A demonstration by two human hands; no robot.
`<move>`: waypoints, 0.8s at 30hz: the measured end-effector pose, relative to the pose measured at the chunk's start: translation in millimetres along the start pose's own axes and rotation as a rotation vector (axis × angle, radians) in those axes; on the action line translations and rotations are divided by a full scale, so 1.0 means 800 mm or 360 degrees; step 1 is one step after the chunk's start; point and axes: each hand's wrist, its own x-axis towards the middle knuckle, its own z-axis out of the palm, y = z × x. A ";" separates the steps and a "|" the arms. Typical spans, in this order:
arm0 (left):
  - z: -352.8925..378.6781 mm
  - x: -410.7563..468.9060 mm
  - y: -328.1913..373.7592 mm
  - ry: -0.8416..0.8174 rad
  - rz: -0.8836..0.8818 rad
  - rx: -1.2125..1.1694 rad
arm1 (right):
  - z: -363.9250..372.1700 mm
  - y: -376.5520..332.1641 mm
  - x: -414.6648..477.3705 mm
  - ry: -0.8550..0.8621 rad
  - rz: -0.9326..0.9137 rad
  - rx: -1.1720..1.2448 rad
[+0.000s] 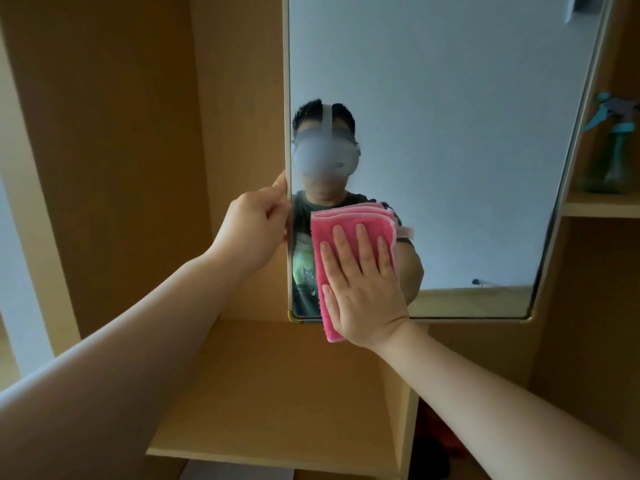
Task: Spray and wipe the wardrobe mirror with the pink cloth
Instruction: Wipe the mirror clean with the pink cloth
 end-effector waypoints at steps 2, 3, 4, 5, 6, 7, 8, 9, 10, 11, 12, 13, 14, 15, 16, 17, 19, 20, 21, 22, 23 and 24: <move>0.000 0.000 0.000 -0.0007 0.0002 -0.0008 | 0.001 -0.004 0.001 -0.0010 -0.0030 0.0003; 0.001 0.000 -0.001 -0.0007 0.0010 -0.0016 | 0.001 -0.006 0.001 -0.0014 -0.0041 0.0008; 0.001 0.000 -0.001 -0.0008 0.0021 -0.0022 | 0.001 -0.008 0.002 -0.0021 -0.0050 0.0014; 0.001 0.000 -0.002 -0.0008 0.0028 -0.0022 | 0.001 -0.010 0.002 -0.0031 -0.0059 0.0021; 0.001 0.000 -0.002 -0.0007 0.0035 -0.0021 | 0.001 -0.013 0.002 -0.0043 -0.0072 0.0029; 0.001 -0.001 -0.003 -0.0009 0.0038 -0.0021 | 0.000 -0.015 0.003 -0.0056 -0.0086 0.0037; 0.000 -0.001 -0.002 -0.0013 0.0040 -0.0014 | 0.000 -0.017 0.003 -0.0067 -0.0100 0.0043; 0.000 -0.001 -0.001 -0.0013 0.0040 0.0004 | 0.000 -0.019 0.004 -0.0077 -0.0116 0.0045; 0.000 -0.001 0.000 -0.0006 0.0041 0.0034 | 0.001 -0.020 0.004 -0.0083 -0.0129 0.0047; 0.000 -0.002 0.001 0.0005 0.0045 0.0074 | 0.001 -0.022 0.003 -0.0089 -0.0139 0.0050; 0.000 -0.002 0.003 0.0017 0.0048 0.0113 | 0.001 -0.024 0.003 -0.0093 -0.0150 0.0055; 0.000 -0.003 0.004 0.0029 0.0055 0.0138 | 0.002 -0.025 0.002 -0.0095 -0.0162 0.0059; 0.000 -0.003 0.005 0.0035 0.0061 0.0152 | 0.002 -0.026 0.002 -0.0097 -0.0175 0.0061; 0.000 -0.003 0.005 0.0039 0.0063 0.0166 | 0.002 -0.027 0.002 -0.0099 -0.0187 0.0065; 0.000 -0.003 0.006 0.0039 0.0061 0.0176 | 0.002 -0.028 0.002 -0.0101 -0.0201 0.0070; 0.000 -0.004 0.006 0.0037 0.0060 0.0182 | 0.002 -0.029 0.002 -0.0104 -0.0215 0.0077; -0.001 -0.004 0.007 0.0032 0.0058 0.0179 | 0.002 -0.031 0.001 -0.0117 -0.0245 0.0096; -0.001 -0.004 0.007 0.0027 0.0054 0.0170 | 0.003 -0.032 0.000 -0.0123 -0.0256 0.0104; -0.001 -0.004 0.006 0.0020 0.0051 0.0158 | 0.003 -0.034 -0.002 -0.0130 -0.0266 0.0110; -0.001 -0.004 0.005 0.0014 0.0045 0.0147 | 0.004 -0.035 -0.004 -0.0138 -0.0280 0.0110; -0.001 -0.003 0.005 0.0007 0.0033 0.0128 | 0.005 -0.037 -0.007 -0.0148 -0.0298 0.0105; -0.002 -0.003 0.004 0.0000 0.0015 0.0100 | 0.007 -0.038 -0.010 -0.0158 -0.0318 0.0096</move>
